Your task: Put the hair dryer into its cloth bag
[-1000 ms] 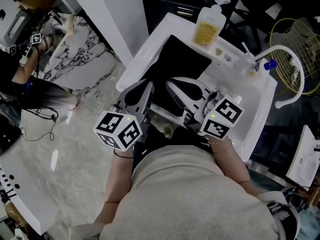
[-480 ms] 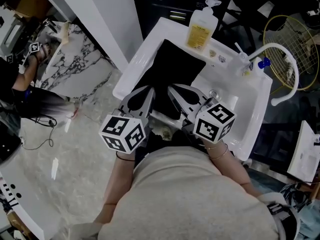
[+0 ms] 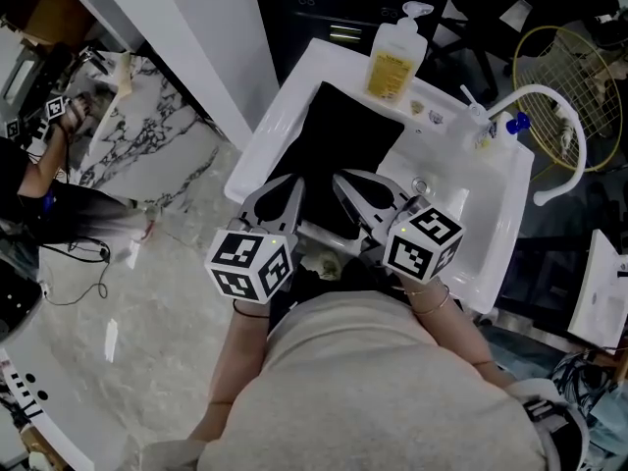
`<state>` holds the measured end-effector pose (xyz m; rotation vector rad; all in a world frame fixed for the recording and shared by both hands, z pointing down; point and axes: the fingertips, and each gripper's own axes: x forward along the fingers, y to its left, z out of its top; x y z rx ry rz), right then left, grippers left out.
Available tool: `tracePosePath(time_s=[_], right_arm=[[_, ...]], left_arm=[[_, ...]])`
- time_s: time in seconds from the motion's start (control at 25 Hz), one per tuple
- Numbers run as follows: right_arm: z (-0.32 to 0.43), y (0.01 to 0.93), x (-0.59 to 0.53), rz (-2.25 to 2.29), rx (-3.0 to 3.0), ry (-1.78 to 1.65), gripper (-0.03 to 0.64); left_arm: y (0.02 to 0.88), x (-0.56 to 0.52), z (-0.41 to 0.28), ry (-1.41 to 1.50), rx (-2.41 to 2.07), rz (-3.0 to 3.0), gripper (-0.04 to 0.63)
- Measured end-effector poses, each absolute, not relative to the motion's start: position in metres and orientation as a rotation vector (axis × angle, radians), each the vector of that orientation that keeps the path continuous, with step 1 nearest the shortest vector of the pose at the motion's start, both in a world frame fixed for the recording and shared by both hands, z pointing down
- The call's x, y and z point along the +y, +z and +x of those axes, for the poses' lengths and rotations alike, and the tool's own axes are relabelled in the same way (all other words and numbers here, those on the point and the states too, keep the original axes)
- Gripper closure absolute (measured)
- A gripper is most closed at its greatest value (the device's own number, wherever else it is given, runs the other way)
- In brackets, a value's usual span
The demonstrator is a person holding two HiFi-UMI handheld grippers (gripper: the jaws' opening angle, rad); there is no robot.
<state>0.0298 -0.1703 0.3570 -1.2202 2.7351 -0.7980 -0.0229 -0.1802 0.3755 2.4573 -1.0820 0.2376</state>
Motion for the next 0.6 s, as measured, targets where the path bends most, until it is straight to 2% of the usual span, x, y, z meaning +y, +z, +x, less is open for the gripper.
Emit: tracePosePath(time_s=[0.6], right_arm=[[0.022,0.365,-0.167,-1.226,2.794,-0.777,0.618]], left_arm=[[0.397,-0.180,-0.024,0.373,-1.040,2.408,0.584]])
